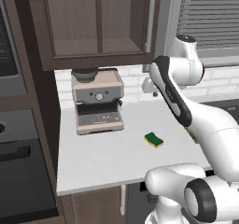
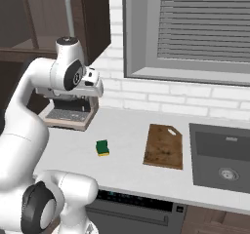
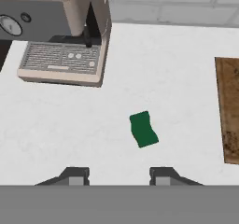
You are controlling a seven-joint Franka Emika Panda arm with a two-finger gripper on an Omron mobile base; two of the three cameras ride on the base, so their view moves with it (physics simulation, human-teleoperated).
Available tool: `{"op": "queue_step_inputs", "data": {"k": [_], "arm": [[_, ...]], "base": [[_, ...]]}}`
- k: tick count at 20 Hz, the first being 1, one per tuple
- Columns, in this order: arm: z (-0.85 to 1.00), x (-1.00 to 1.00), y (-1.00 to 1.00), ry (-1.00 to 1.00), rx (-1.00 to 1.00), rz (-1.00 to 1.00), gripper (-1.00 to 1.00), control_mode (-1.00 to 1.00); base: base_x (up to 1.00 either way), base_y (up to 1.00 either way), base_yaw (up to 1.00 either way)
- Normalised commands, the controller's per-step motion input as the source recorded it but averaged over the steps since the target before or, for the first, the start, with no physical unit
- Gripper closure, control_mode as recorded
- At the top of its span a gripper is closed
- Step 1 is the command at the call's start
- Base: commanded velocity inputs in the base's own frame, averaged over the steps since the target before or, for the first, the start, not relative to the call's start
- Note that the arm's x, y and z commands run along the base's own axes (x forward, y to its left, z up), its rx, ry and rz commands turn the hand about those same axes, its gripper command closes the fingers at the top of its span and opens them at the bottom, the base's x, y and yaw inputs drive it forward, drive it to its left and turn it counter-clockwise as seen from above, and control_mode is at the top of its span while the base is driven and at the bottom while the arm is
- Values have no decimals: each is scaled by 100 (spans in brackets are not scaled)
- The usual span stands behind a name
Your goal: Pick up the sponge from the counter and clean the cutting board by briefly scrubbing or pressing down on the cutting board. Once finished, release the sponge.
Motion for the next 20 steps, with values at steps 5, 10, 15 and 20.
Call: {"op": "queue_step_inputs", "data": {"k": [5, 10, 15, 20], "arm": [[0, -53, -4, -11, 0, 0, -100, -100], [-17, -74, 0, -9, 0, 0, -100, -100], [-44, -23, -13, -2, -1, 0, -100, -100], [-56, 0, -4, 0, -6, 2, -100, -100]], "base": [[0, 0, 0], [0, 0, 0], [0, 0, 0], [0, 0, 0]]}}
